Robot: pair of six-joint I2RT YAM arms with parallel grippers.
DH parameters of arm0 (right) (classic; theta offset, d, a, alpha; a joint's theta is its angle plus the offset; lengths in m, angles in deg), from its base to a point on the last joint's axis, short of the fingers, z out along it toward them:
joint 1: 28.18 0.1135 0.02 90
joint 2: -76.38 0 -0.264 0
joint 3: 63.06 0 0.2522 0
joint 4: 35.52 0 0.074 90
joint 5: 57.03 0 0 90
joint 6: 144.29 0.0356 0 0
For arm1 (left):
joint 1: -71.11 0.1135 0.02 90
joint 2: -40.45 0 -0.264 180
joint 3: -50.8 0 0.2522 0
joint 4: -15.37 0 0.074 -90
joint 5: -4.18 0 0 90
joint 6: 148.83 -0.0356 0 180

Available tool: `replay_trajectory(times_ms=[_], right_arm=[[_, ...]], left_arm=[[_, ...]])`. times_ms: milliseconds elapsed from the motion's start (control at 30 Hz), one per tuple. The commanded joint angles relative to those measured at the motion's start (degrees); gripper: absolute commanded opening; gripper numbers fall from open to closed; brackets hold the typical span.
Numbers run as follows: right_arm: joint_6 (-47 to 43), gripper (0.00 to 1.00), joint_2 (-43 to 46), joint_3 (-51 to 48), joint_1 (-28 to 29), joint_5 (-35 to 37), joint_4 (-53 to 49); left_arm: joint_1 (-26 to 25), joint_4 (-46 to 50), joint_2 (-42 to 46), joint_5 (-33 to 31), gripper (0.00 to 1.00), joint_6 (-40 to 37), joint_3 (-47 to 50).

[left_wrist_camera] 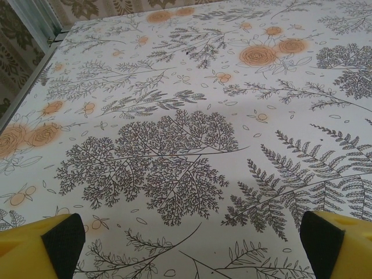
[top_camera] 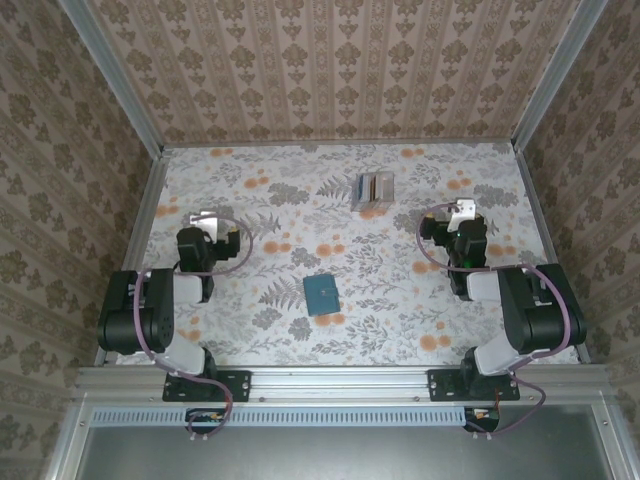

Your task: Put the credit cards into the card holder

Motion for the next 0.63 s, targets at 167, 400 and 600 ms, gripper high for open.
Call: replay_trajectory(times_ms=[167, 400, 600], right_arm=[[-0.7, 1.0, 0.5, 0.0, 0.9, 0.8, -3.0], [-0.7, 1.0, 0.5, 0.0, 0.8, 0.7, -3.0], [-0.7, 1.0, 0.6, -0.3, 0.9, 0.8, -2.5]], left_arm=[[0.0, -1.3, 0.2, -0.6, 1.0, 1.3, -1.3], [-0.1, -1.3, 0.3, -0.6, 1.0, 1.3, -1.3], [-0.1, -1.3, 0.2, -0.6, 1.0, 1.3, -1.3]])
